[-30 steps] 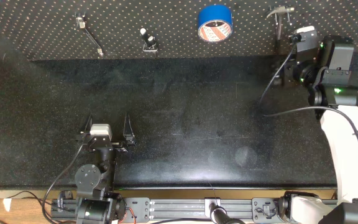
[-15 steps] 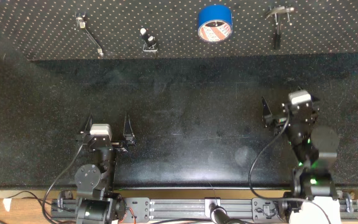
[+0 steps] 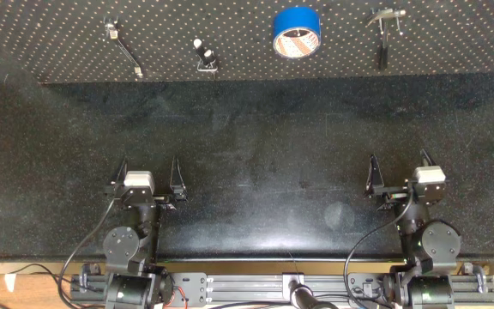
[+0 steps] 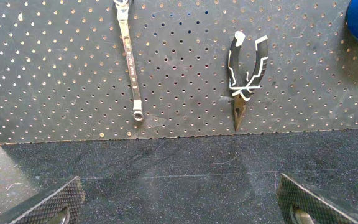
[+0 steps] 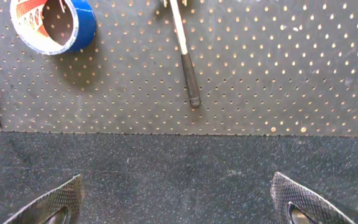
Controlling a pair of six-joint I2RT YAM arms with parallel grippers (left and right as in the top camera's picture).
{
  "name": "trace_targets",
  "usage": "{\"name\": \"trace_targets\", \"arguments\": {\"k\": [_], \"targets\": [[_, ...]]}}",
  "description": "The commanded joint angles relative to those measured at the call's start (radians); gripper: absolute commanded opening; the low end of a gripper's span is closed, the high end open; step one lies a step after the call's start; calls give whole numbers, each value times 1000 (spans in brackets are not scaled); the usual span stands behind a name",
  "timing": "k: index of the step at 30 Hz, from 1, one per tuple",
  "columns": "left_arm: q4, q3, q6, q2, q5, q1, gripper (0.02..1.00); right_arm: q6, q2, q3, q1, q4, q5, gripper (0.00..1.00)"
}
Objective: Place Tools Onto Pegboard
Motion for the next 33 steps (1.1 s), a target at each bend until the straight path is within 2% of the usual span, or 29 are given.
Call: {"name": "trace_targets", "arguments": {"k": [1,7,11,33], "targets": [[-6,-2,12,-8,7,-3,996,-51,-14,-3,8,-8,24,976],[-6,-2,12,-8,7,-3,996,-51,-14,-3,8,-8,24,974],[-6,-2,12,-8,7,-3,996,-51,-11,-3,47,-8,24,974],[-6,-2,12,-8,7,-3,996,-51,-11,-3,47,-8,24,976]]}}
